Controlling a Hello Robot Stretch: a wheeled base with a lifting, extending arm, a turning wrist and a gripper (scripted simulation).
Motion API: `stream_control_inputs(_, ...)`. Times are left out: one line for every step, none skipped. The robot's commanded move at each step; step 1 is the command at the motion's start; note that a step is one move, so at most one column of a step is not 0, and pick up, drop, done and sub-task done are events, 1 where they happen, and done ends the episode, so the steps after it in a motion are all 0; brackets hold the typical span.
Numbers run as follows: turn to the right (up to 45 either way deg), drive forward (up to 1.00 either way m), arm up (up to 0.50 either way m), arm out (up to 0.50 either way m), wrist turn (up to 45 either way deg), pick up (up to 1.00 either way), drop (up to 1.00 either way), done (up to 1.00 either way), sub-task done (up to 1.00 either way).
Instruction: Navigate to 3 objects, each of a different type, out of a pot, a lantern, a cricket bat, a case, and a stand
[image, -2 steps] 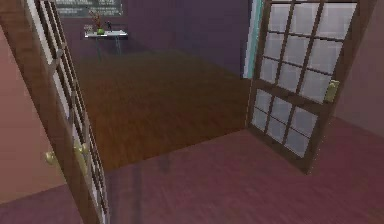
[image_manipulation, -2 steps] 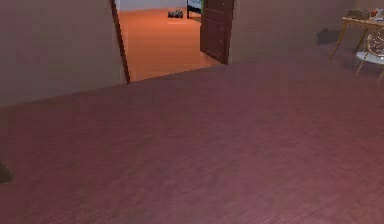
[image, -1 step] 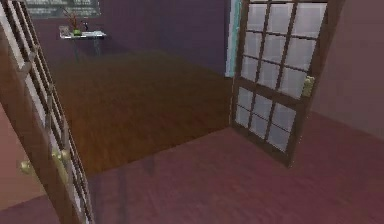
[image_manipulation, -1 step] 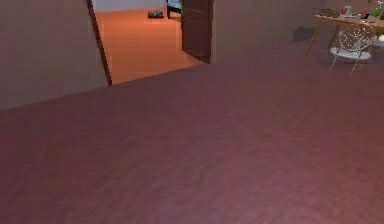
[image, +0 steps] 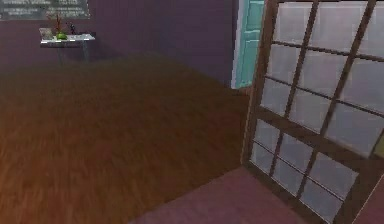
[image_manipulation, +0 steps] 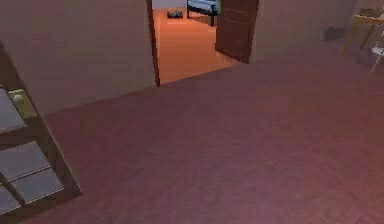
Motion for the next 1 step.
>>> stream_control_inputs(-24.0,0.0,0.0,0.0,0.0,0.0,0.0,0.0,0.0)
